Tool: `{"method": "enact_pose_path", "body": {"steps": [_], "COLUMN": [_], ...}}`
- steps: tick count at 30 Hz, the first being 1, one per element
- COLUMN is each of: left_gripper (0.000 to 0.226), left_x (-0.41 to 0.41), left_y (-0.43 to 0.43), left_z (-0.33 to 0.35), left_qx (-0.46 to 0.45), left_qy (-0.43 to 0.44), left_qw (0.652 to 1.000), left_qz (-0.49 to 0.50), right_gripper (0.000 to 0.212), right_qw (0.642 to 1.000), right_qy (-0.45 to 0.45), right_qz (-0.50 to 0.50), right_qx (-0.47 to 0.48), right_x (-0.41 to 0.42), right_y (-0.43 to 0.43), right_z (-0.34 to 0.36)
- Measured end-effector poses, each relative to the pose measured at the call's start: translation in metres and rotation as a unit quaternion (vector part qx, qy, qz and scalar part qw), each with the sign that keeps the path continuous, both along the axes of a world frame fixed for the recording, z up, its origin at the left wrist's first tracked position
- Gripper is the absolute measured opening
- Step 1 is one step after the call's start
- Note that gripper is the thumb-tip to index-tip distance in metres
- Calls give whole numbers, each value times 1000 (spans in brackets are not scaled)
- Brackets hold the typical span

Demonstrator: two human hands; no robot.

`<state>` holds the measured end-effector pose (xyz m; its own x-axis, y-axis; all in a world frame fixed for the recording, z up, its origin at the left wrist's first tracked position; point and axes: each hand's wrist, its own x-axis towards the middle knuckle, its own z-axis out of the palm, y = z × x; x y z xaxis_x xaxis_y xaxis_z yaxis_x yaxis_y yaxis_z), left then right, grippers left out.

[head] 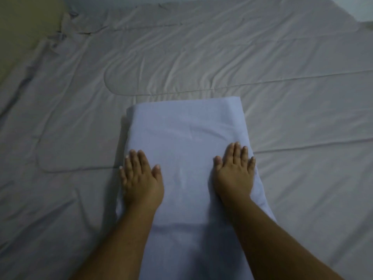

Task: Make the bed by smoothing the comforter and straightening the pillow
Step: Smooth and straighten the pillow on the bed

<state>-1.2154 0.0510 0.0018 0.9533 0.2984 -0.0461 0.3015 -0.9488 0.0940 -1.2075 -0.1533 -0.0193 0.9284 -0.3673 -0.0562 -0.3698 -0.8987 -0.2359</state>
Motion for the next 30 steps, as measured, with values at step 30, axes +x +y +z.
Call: {"method": "enact_pose_path", "body": {"steps": [30], "left_gripper": [83], "left_x": [3], "left_y": [-11], "left_z": [-6], "left_qx": [29], "left_qy": [27], "left_qw": [998], "left_qz": [-57], "right_gripper": [63], "right_qw": [998], "right_qy": [47], "right_qz": [-6], "right_qx": [44], "right_x": [-7], "right_y": [-25], "right_z": [9]}}
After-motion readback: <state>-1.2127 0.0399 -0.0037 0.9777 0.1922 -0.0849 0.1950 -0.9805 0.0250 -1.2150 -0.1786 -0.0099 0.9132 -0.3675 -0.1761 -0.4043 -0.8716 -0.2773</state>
